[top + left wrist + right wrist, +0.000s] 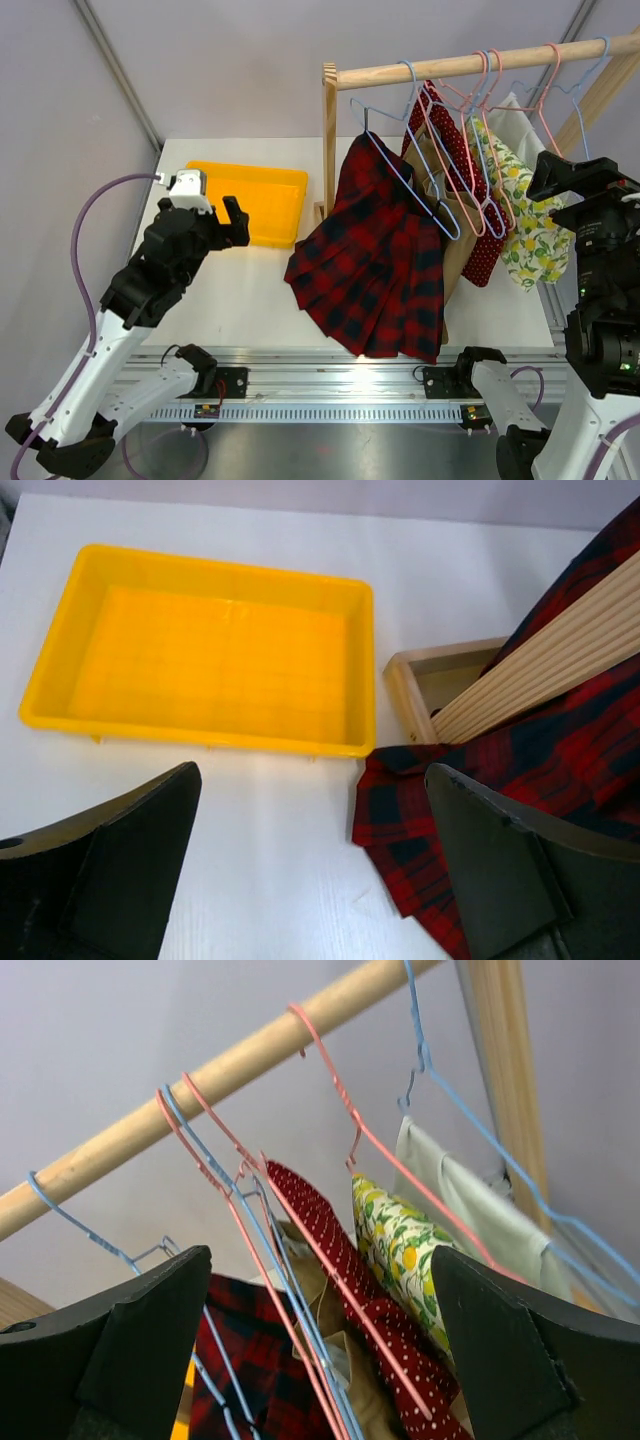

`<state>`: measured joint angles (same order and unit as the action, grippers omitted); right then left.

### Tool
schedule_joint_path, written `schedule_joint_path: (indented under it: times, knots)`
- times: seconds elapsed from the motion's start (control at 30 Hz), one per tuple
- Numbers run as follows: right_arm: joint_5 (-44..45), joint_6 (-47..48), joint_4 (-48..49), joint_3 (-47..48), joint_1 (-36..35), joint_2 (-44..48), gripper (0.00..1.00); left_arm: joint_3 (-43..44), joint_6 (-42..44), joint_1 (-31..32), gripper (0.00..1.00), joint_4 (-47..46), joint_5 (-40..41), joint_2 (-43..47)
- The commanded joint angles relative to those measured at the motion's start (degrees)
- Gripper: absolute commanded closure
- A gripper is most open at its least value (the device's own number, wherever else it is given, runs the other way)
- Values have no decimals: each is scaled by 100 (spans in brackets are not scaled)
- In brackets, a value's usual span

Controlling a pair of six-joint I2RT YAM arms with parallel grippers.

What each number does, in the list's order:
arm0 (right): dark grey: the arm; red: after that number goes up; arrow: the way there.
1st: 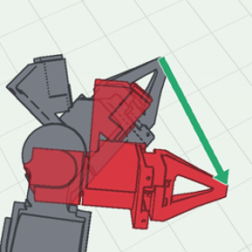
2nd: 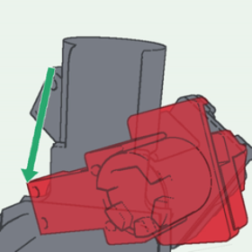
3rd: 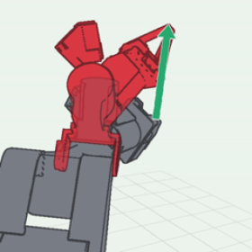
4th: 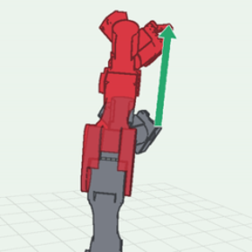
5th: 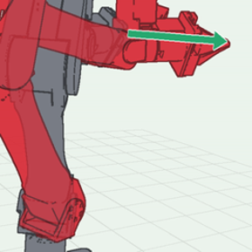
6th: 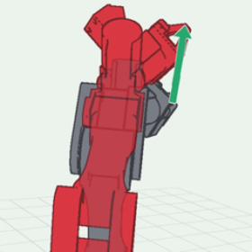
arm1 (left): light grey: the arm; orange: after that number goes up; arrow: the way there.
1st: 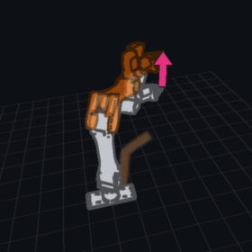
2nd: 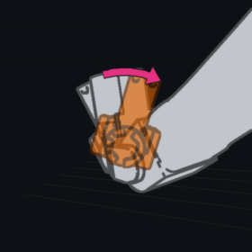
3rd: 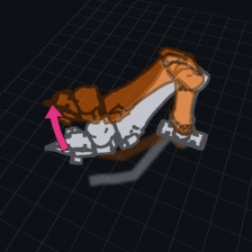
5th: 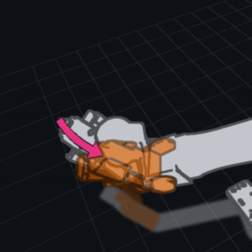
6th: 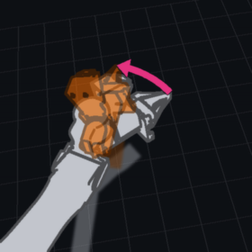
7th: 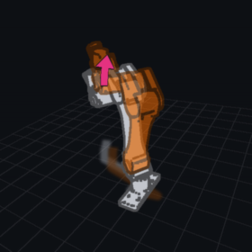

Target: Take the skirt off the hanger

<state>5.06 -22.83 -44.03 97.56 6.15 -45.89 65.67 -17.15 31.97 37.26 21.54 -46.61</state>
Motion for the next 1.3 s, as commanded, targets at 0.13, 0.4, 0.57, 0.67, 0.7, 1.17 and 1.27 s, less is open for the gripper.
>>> schedule_joint_path:
  times: [0.13, 0.4, 0.57, 0.67, 0.7, 1.17, 1.27]
  knots:
    - [960, 1095, 764, 342, -35, -166, 1, -888, 36, 11, 1, -587, 351, 451]
    - [2552, 1483, 441, 931, -88, -1112, 1, -556, 256, 11, 1, -676, -105, -32]
    - [2833, 1720, 229, 1537, -88, -1879, 1, -818, 440, 11, 1, -921, -238, -41]
    - [2983, 1905, 114, 1915, -88, -2441, 1, -968, 449, 11, 1, -940, -369, -23]
    - [3035, 1949, 149, 1960, -79, -2677, 0, -933, 458, 11, 1, -922, -387, -32]
    - [2562, 1703, 368, 1477, 905, -3559, 0, -1048, 458, 11, 1, -931, -765, -67]
    - [2352, 1650, 483, 1161, 958, -3541, 3, -1021, 458, 11, 1, -896, -783, -111]
